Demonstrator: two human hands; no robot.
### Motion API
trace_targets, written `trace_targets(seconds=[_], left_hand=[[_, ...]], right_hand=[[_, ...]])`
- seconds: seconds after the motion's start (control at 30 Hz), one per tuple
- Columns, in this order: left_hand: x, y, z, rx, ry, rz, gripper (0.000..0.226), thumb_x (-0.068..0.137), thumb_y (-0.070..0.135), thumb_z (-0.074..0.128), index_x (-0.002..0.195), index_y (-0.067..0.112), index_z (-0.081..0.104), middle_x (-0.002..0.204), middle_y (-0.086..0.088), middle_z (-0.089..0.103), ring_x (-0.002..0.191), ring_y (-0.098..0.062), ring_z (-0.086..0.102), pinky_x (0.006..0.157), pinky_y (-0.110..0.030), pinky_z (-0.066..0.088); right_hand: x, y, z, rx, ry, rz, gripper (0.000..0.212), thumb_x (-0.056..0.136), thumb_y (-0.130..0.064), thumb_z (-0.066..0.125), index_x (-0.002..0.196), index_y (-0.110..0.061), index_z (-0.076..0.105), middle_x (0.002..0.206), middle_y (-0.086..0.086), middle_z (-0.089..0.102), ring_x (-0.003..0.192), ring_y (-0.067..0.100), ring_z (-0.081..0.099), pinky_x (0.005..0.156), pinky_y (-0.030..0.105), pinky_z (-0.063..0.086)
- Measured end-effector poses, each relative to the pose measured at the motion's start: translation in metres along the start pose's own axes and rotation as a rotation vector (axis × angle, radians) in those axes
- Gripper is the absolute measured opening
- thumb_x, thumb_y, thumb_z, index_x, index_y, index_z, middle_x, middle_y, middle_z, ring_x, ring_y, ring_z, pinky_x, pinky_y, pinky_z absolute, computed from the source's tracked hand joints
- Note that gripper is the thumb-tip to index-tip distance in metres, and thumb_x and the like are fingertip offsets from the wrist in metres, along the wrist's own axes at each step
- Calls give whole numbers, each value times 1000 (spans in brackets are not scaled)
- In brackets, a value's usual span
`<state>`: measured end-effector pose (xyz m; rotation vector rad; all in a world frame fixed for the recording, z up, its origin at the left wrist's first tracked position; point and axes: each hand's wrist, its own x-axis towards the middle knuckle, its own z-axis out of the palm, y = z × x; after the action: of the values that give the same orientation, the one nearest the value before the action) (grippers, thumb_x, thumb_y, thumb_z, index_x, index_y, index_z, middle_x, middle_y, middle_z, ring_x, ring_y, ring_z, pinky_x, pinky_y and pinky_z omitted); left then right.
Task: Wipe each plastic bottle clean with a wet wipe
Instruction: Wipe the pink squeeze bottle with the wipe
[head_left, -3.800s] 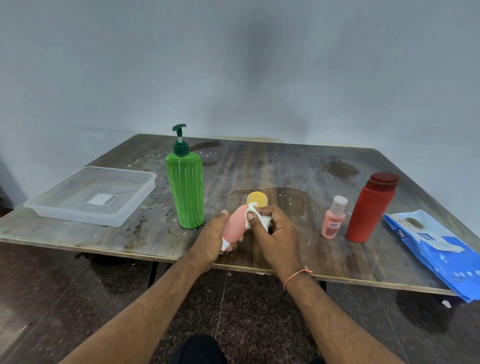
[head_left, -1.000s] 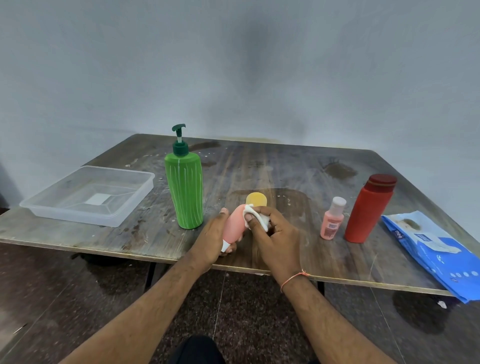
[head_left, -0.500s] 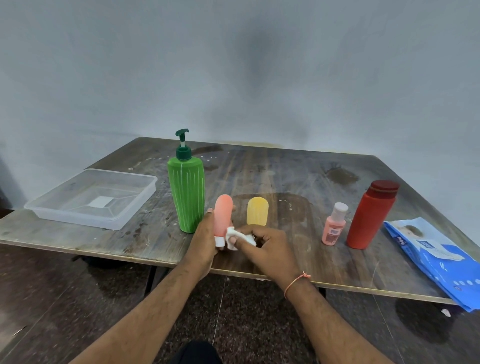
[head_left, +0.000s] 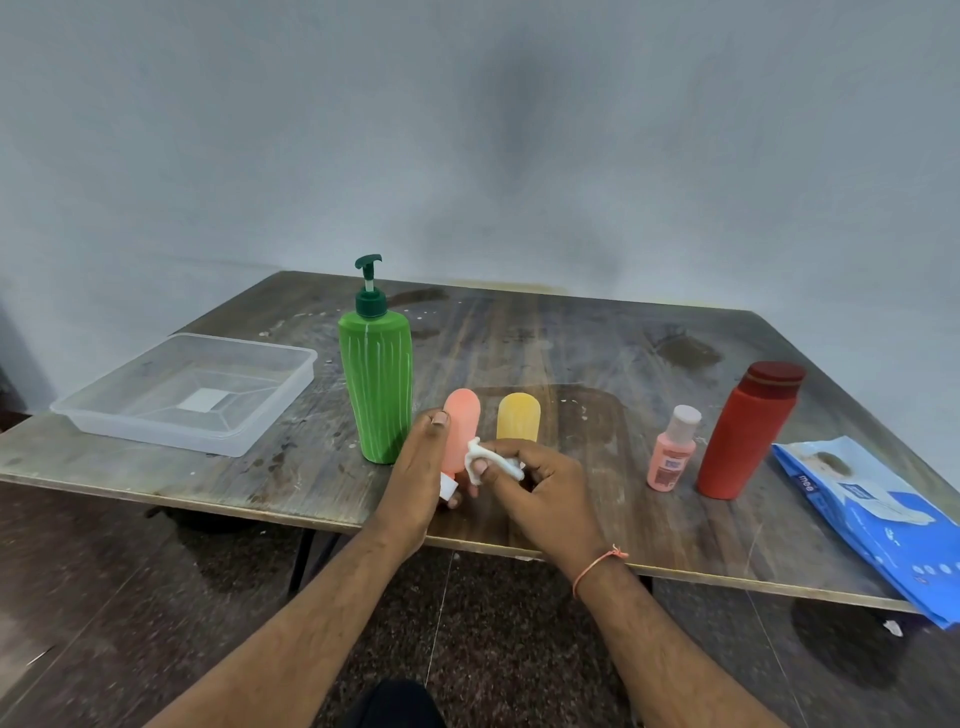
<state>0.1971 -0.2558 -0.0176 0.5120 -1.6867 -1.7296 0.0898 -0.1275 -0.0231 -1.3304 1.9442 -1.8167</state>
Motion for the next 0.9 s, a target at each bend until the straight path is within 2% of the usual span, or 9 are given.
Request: trace_targets(seconds=[0.07,0.2,0.4,0.53,0.63,0.73,0.83,0.9], left_hand=[[-1,-3,1,31,-25,32,63,105,63,27,123,12,59,83,-19,70,64,-28,62,46,-29,43],[0,-8,3,36,0,53,59,105,61,23,139,24,54,84,-11,71,57,-27,60,42,-27,41],[0,-10,1,64,68,49,51,108,54,25,143,31,55,94,-14,72,57,-21,59,45,-28,42],[-2,-6,4,69,101,25,39,116,37,28,141,27,56,100,-15,69,60,-15,59,44,-25,43],[-2,-4,6,85,108,24,32,115,31,34,134,27,59,104,-16,67,65,-16,58,44,-24,43],[-2,-1,10,113,106,24,28,114,24,39,126,29,63,101,-8,68,66,-12,58,46,-23,45],[-3,-1,12,150,86,46,29,113,20,41,117,35,65,97,0,69,68,-9,57,48,-27,47],[-4,-1,13,162,83,41,31,112,19,42,114,40,65,95,4,69,71,-9,58,50,-28,48]], right_hand=[[-1,0,0,-1,11,-5,18,95,-28,81,112,-35,81,98,-12,81,89,15,75,77,44,62],[-1,4,0,-66,63,-2,21,92,-46,79,111,-41,72,83,-7,75,71,19,67,65,49,58],[-2,3,0,-56,88,-31,20,88,-49,76,106,-41,71,80,-9,71,69,20,65,63,48,55],[-3,2,0,-25,110,-33,18,90,-45,77,105,-37,71,81,-11,70,68,16,63,61,45,54],[-4,1,0,-13,136,-31,16,93,-32,81,103,-38,72,82,-12,70,69,17,63,61,43,54],[-3,0,0,-16,161,-29,20,94,-25,82,105,-39,73,86,-16,72,71,8,62,63,36,53],[-1,3,0,-62,157,-22,17,95,-29,81,109,-36,76,97,-20,75,83,7,68,69,25,54],[-1,5,0,-120,150,-44,16,94,-31,82,110,-32,78,104,-20,77,93,7,71,76,26,57]])
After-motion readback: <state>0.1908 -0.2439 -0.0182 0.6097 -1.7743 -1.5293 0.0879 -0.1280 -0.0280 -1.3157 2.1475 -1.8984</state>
